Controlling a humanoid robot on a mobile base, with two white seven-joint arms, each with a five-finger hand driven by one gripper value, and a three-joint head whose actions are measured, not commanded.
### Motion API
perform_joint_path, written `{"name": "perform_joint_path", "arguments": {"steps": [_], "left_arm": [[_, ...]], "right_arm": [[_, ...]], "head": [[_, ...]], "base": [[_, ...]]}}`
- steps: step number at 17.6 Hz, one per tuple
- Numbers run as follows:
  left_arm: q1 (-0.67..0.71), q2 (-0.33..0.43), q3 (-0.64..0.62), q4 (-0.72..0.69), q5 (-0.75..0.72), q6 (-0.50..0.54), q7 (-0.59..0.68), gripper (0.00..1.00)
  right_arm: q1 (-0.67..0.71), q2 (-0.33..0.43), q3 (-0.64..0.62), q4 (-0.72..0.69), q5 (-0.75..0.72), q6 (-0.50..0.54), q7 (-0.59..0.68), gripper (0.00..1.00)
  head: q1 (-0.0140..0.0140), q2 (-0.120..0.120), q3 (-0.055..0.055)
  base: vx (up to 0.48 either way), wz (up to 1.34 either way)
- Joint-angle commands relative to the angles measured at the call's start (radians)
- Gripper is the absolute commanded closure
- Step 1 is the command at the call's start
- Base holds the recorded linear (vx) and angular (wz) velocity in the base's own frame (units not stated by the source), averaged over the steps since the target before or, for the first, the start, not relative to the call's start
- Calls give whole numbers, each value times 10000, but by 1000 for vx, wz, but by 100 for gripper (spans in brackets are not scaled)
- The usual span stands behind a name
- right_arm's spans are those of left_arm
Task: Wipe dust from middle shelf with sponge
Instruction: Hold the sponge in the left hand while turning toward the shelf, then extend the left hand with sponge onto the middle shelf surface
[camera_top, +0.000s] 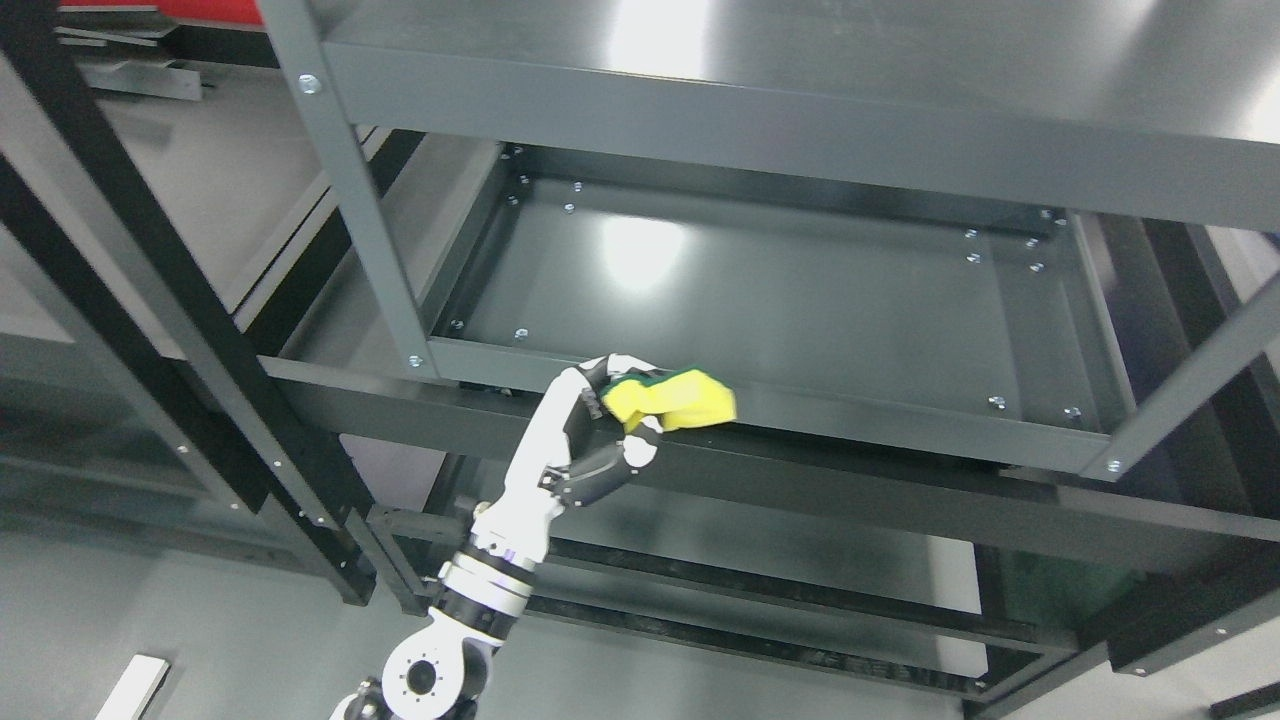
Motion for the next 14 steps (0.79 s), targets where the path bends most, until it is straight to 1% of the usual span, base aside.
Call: {"name": "perform_joint_path", "arguments": {"steps": [1,3,6,7,9,11,12,13,14], "left_arm": [[-1874,592,-3854,0,-558,-27,-284,100],[-2855,562,-4822,31,-1093,-27,-468,100],[-4695,303,-5364,62,-2396,-88,-592,100],[-5172,180,-5425,46,-2856,-437,-957,100],[-5682,209,-5502,31,-3792,-1418,-1968,100],[-6248,224,-5289,0,-4896,-2660,-2737,100],[-6539,194,-4893,0,-5356,-3318,-3028,100],[-6785,169,-4403,-15,-5710,-3750,-3244,100],[-7061,169,-3730,-15,-6048,-4301,-3383,100]], "right_arm": [[2,-175,-2,-174,0,7,-6,0],[2,-175,-3,-174,0,7,-6,0],[2,-175,13,-174,0,7,-6,0],[2,-175,-2,-174,0,7,-6,0],[2,-175,-2,-174,0,7,-6,0],[2,-175,13,-174,0,7,-6,0],[2,-175,13,-174,0,7,-6,0],[-13,-175,-2,-174,0,7,-6,0],[2,-175,-3,-174,0,7,-6,0]], "head": [[0,0,0],[0,0,0],[0,0,0],[0,0,0],[0,0,0],[0,-1,0],[0,-1,0],[0,-1,0],[0,-1,0]], "base": [[18,-275],[13,-234],[8,-213],[8,-201],[8,-133],[7,-57],[8,10],[8,10],[-1,26]]}}
